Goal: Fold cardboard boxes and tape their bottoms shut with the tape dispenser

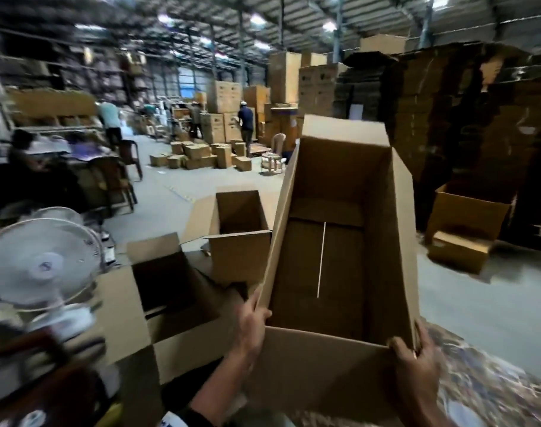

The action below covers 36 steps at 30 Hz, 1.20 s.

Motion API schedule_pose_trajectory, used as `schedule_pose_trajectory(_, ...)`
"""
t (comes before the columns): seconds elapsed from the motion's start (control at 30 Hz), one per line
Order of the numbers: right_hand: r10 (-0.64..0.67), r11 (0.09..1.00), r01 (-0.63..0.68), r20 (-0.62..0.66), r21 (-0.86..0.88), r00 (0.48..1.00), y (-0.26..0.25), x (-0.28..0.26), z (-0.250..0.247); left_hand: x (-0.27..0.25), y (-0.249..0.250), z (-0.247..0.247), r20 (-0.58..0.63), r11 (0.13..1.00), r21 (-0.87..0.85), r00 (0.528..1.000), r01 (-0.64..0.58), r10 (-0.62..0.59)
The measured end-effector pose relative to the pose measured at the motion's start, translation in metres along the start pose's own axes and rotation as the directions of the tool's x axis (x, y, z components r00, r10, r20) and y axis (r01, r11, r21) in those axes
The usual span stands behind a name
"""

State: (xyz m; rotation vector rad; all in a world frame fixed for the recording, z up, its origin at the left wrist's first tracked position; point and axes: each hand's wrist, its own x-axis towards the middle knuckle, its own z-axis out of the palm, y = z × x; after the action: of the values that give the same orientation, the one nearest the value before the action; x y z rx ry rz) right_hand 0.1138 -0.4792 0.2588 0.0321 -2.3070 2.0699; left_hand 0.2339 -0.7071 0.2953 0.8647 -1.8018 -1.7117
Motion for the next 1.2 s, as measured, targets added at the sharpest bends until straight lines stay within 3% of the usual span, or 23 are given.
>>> schedule_pose_trajectory(0.1,-0.105,0.994,0.1,0.115,0.051,0.988,-0.026,-0.002,0.036,-0.001,0.006,-0.034,-0.136,0.998,-0.049,0.99,-0.037,0.03)
schedule_pose_trajectory(0.2,-0.186,0.982,0.173,0.227,0.079,0.956,-0.054,-0.004,0.081,0.002,0.011,-0.071,-0.314,0.993,-0.098,0.949,-0.069,0.035)
schedule_pose_trajectory(0.33,-0.286,0.958,0.251,0.376,0.139,0.881,-0.084,-0.014,0.157,0.018,0.01,-0.13,-0.519,0.985,-0.14,0.854,-0.101,0.014)
schedule_pose_trajectory(0.43,-0.308,0.951,0.266,0.495,0.155,0.813,-0.095,-0.022,0.219,0.031,0.002,-0.175,-0.659,0.985,-0.134,0.752,-0.107,-0.008)
schedule_pose_trajectory(0.6,-0.306,0.951,0.264,0.633,0.163,0.711,-0.106,-0.045,0.322,0.055,-0.004,-0.249,-0.761,0.983,-0.13,0.648,-0.128,-0.016)
schedule_pose_trajectory(0.77,-0.234,0.969,0.22,0.695,0.112,0.679,-0.098,-0.072,0.417,0.085,-0.022,-0.315,-0.842,0.985,-0.133,0.537,-0.109,-0.054)
schedule_pose_trajectory(1.0,-0.006,0.982,0.145,0.757,-0.117,0.653,-0.045,-0.084,0.498,0.134,-0.089,-0.376,-0.796,0.984,-0.169,0.58,0.064,-0.174)
schedule_pose_trajectory(1.1,0.114,0.975,0.071,0.749,-0.21,0.652,-0.014,-0.074,0.51,0.157,-0.113,-0.375,-0.766,0.976,-0.191,0.605,0.108,-0.217)
schedule_pose_trajectory(1.2,0.215,0.954,0.007,0.696,-0.301,0.685,0.007,-0.055,0.517,0.182,-0.125,-0.361,-0.727,0.962,-0.217,0.63,0.165,-0.272)
